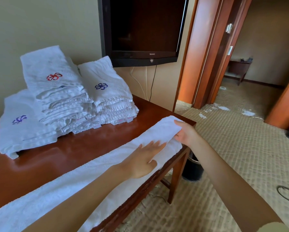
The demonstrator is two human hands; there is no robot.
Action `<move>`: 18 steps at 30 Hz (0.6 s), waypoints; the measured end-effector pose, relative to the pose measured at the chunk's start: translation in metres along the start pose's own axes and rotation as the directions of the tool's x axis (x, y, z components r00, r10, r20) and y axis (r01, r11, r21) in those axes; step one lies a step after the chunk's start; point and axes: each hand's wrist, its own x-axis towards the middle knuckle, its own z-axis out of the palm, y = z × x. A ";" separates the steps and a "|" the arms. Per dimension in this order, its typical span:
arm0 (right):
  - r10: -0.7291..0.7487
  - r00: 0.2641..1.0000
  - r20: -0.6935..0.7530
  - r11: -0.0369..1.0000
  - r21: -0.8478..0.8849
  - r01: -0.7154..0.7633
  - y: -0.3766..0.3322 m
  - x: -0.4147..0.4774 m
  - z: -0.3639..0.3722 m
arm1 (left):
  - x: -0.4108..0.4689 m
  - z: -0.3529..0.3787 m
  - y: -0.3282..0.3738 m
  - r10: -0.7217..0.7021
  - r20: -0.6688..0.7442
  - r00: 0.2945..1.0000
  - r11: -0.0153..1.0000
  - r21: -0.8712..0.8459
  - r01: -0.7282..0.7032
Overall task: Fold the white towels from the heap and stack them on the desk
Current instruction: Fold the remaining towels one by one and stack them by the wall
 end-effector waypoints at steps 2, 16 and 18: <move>-0.050 0.999 0.019 0.988 0.151 0.046 0.000 -0.007 -0.022 | 0.001 0.003 0.001 -0.005 -0.010 1.000 1.000 0.013 0.005; 0.227 0.968 -0.110 0.974 0.035 -0.224 0.048 -0.020 -0.052 | -0.004 0.014 -0.007 -0.125 0.035 0.992 0.850 0.519 0.088; 0.253 0.964 -0.076 0.965 0.097 -0.245 0.050 -0.022 -0.051 | -0.002 0.014 -0.012 -0.127 0.059 0.990 0.871 0.485 0.083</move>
